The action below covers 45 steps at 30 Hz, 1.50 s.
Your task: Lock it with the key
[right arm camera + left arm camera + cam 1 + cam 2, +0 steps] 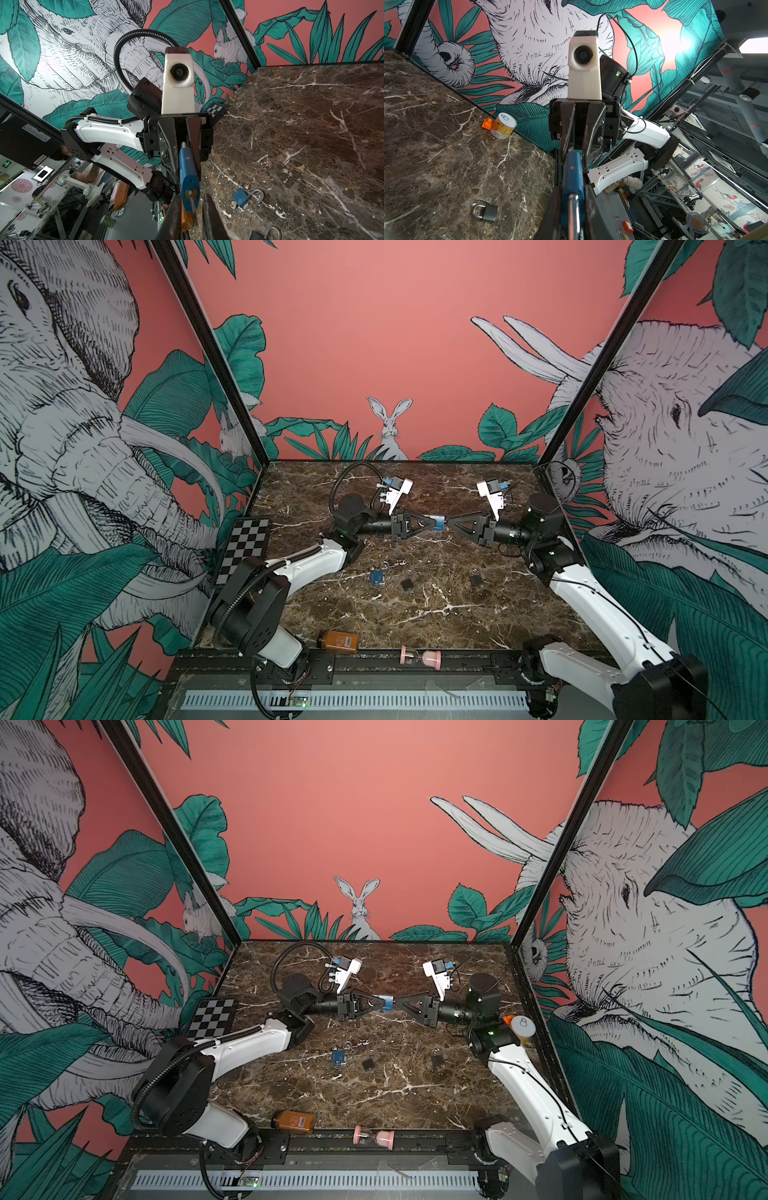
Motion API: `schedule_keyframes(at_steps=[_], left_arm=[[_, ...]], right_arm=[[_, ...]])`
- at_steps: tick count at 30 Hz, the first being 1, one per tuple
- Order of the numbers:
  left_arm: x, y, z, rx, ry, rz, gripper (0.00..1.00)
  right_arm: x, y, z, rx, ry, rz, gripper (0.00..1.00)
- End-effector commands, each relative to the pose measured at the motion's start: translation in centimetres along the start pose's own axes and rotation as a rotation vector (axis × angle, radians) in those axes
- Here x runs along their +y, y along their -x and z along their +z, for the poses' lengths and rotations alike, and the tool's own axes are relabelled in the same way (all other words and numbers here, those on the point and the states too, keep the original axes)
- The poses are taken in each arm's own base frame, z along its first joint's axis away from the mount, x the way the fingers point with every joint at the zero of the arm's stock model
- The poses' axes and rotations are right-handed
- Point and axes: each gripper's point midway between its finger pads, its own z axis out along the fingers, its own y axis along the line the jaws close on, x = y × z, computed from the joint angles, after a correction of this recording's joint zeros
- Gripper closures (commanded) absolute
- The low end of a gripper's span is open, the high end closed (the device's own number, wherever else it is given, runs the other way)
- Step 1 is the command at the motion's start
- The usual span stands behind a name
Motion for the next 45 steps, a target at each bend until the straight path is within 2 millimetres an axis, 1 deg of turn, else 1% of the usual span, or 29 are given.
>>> schedule_keyframes(at_steps=[1, 7, 18, 21, 24, 29, 30, 35, 45], left_arm=[[-1.6, 1.1, -0.1, -0.018, -0.046, 0.064, 1.0], [-1.6, 1.2, -0.1, -0.02, -0.044, 0.066, 1.0], [-1.6, 1.4, 0.0, -0.025, -0.049, 0.062, 1.0], [-1.7, 1.5, 0.0, -0.022, -0.052, 0.06, 1.0], [-1.6, 1.4, 0.0, -0.022, -0.05, 0.057, 1.0], [-1.4, 1.4, 0.0, -0.025, -0.042, 0.053, 1.0], [-1.3, 1.4, 0.1, -0.025, -0.042, 0.053, 1.0], [-1.5, 1.5, 0.0, -0.02, -0.048, 0.058, 1.0], [-1.3, 1.7, -2.1, 0.001, -0.011, 0.075, 1.0]], right_arm=[[0.7, 0.6, -0.1, -0.017, 0.034, -0.04, 0.84], [0.7, 0.5, 0.0, -0.012, 0.047, -0.027, 0.84], [0.3, -0.3, 0.3, 0.004, 0.053, -0.001, 0.85], [0.2, -0.3, 0.3, 0.003, 0.05, -0.002, 0.87], [0.3, -0.2, 0.3, 0.001, 0.052, -0.005, 0.92], [0.5, -0.1, 0.3, -0.004, 0.071, 0.001, 0.97], [0.4, -0.2, 0.3, -0.001, 0.072, 0.004, 1.0], [0.4, -0.3, 0.3, -0.003, 0.072, -0.001, 1.0], [0.3, -0.4, 0.1, -0.018, 0.079, -0.012, 1.0]])
